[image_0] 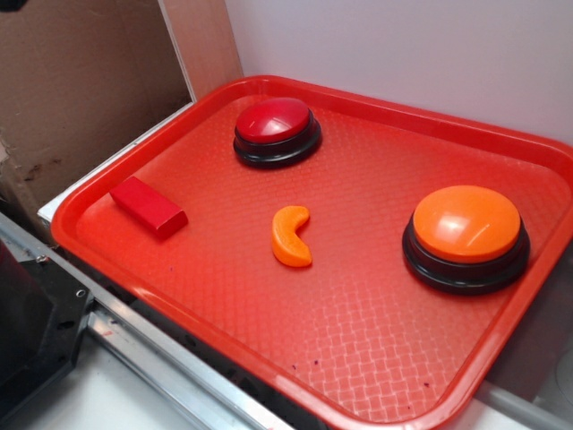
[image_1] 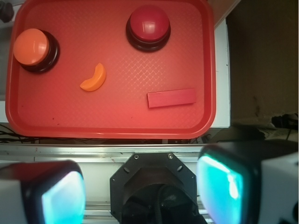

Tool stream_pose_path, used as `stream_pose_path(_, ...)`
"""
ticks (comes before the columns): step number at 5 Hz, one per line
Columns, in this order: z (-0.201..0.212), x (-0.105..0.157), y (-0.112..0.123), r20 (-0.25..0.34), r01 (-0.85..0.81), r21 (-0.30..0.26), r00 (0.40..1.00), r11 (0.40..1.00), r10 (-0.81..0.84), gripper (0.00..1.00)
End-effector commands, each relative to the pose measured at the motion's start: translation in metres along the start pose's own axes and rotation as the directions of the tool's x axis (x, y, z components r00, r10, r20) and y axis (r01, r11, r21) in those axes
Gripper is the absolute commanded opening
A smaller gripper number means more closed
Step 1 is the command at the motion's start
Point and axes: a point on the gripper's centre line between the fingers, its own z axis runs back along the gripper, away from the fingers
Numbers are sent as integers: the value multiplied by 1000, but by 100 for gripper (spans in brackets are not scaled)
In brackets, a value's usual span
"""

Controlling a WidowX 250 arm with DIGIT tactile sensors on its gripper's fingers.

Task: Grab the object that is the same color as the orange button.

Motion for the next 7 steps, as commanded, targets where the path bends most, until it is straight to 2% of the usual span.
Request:
stream_pose_path(1, 0, 0, 0, 0, 0, 0, 1000, 1000, 0, 100)
stream_pose_path(3, -6, 9, 2, 11, 0, 9, 1000, 1000, 0, 100)
stream_pose_path(4, -18, 24, -1, 38, -5, 30, 999, 1000, 4, 100)
stream_pose_path(5, -35, 43, -4, 38, -36, 38, 999, 999, 35, 100)
stream_pose_path(7, -82, 85, -27, 72, -50, 14, 996, 999, 49, 100)
